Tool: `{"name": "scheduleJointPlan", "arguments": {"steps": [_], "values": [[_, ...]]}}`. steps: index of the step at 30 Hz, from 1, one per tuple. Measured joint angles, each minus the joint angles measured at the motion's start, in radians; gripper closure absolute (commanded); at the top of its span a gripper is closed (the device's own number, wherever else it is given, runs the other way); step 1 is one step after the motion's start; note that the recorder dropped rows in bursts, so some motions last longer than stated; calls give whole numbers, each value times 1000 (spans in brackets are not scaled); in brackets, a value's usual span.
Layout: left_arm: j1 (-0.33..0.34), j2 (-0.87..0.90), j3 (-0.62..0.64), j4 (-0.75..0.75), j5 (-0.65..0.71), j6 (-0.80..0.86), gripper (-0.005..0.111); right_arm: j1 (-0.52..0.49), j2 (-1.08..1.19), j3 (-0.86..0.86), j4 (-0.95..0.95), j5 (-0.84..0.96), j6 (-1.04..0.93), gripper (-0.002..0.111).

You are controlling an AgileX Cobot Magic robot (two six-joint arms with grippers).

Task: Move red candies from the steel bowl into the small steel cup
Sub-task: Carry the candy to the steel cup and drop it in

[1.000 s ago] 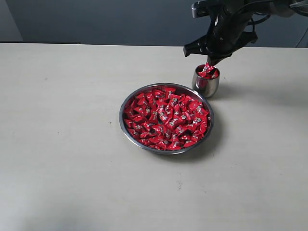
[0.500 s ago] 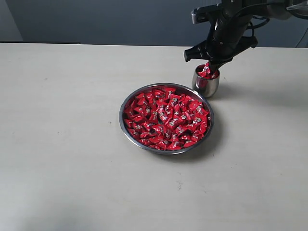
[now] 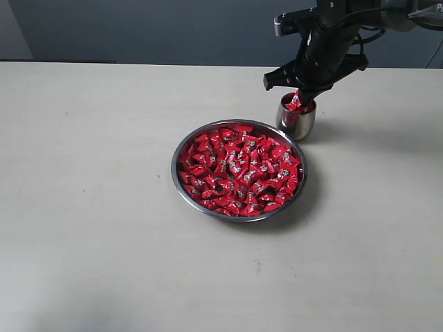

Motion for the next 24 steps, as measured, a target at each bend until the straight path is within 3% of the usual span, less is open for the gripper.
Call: {"name": "scheduleJointPlan", "arguments": {"steps": [15, 21, 24], "values": [[0, 0, 0, 0, 0, 0, 106, 0, 0, 0, 0, 17, -27, 108], [0, 0, 0, 0, 0, 0, 106, 0, 0, 0, 0, 17, -40, 83], [0, 0, 0, 0, 0, 0, 106, 0, 0, 0, 0, 17, -44, 80]]}}
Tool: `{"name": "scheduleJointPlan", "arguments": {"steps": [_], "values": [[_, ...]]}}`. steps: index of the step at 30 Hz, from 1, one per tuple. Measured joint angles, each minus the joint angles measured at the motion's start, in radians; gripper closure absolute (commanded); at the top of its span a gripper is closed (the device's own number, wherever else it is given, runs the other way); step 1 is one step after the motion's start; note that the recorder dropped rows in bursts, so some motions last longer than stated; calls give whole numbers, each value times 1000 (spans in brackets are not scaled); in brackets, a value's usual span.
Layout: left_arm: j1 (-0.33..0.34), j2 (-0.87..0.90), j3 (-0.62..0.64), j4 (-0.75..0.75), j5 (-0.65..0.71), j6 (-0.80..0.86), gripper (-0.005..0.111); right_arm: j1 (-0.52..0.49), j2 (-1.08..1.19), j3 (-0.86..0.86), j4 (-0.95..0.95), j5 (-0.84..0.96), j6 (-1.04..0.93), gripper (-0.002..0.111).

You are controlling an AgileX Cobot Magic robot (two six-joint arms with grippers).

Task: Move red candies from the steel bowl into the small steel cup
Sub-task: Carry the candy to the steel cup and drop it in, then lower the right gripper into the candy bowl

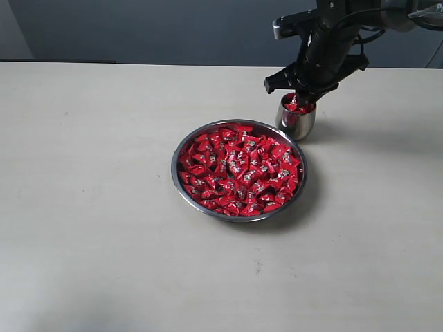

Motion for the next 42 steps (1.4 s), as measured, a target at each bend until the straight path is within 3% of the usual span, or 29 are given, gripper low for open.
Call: {"name": "scheduleJointPlan", "arguments": {"steps": [17, 21, 24, 30, 42], "values": [[0, 0, 0, 0, 0, 0, 106, 0, -84, -8, 12, 6, -2, 80], [0, 0, 0, 0, 0, 0, 106, 1, -106, -10, 211, 15, -86, 80], [0, 0, 0, 0, 0, 0, 106, 59, -87, -7, 342, 20, -185, 80], [0, 0, 0, 0, 0, 0, 106, 162, 8, -4, 347, 10, -203, 80], [0, 0, 0, 0, 0, 0, 106, 205, 88, -4, 376, 8, -203, 80]]}}
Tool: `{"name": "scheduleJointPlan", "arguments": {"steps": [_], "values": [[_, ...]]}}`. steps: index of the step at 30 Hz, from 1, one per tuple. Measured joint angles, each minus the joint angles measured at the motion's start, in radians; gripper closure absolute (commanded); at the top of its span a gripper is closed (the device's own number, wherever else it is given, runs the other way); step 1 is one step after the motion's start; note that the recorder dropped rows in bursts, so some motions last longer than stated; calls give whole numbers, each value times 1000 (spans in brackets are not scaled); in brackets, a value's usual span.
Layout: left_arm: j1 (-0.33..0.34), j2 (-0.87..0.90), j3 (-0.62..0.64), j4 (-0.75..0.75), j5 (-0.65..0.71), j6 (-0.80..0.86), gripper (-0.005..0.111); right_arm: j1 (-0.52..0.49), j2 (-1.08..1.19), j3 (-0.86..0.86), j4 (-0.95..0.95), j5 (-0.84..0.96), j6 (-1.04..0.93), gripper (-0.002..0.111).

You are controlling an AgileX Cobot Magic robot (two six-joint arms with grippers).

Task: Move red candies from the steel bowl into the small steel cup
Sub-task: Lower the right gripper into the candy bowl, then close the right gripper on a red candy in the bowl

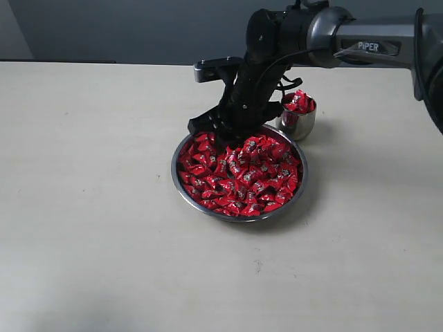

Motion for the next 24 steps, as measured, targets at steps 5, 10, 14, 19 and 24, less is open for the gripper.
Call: {"name": "scheduleJointPlan", "arguments": {"steps": [5, 10, 14, 19, 24], "values": [[0, 0, 0, 0, 0, 0, 106, 35, 29, 0, 7, 0, 0, 80], [0, 0, 0, 0, 0, 0, 106, 40, 50, 2, 3, 0, -3, 80], [0, 0, 0, 0, 0, 0, 106, 40, 52, 2, -29, 0, 10, 80], [0, 0, 0, 0, 0, 0, 106, 40, 52, 2, -54, -2, 22, 80], [0, 0, 0, 0, 0, 0, 106, 40, 52, 2, -54, -22, 31, 80]]}}
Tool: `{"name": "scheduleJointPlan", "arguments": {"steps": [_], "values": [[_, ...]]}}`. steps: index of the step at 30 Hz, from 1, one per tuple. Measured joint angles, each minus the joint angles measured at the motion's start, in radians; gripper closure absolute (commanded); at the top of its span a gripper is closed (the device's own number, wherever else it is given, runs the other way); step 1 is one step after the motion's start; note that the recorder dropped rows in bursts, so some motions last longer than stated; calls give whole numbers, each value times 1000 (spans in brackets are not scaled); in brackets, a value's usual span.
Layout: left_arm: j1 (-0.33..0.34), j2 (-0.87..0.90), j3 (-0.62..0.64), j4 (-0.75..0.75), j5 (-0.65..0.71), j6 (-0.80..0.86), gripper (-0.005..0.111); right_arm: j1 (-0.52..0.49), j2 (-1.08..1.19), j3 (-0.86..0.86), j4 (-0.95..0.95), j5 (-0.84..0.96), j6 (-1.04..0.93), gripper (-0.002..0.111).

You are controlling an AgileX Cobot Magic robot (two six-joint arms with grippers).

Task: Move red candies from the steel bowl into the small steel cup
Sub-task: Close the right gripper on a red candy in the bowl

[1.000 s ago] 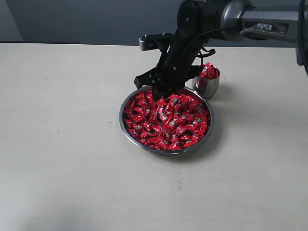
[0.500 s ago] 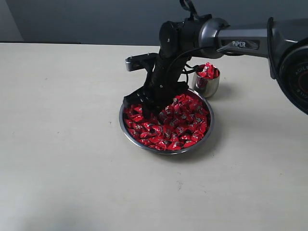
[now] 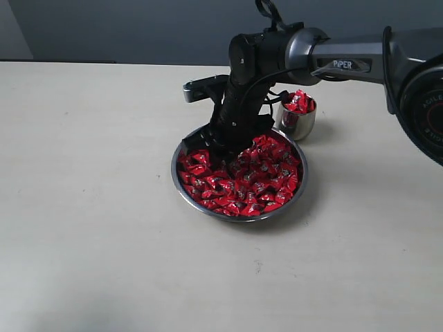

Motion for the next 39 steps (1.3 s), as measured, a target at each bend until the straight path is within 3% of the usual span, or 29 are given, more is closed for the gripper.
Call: {"name": "scheduleJointPlan", "arguments": {"steps": [25, 28, 31, 39], "values": [[0, 0, 0, 0, 0, 0, 106, 0, 43, 0, 0, -4, 7, 80], [0, 0, 0, 0, 0, 0, 106, 0, 43, 0, 0, -2, 7, 89], [0, 0, 0, 0, 0, 0, 106, 0, 43, 0, -4, 1, 8, 108], [0, 0, 0, 0, 0, 0, 106, 0, 37, 0, -12, 4, 8, 109]]}}
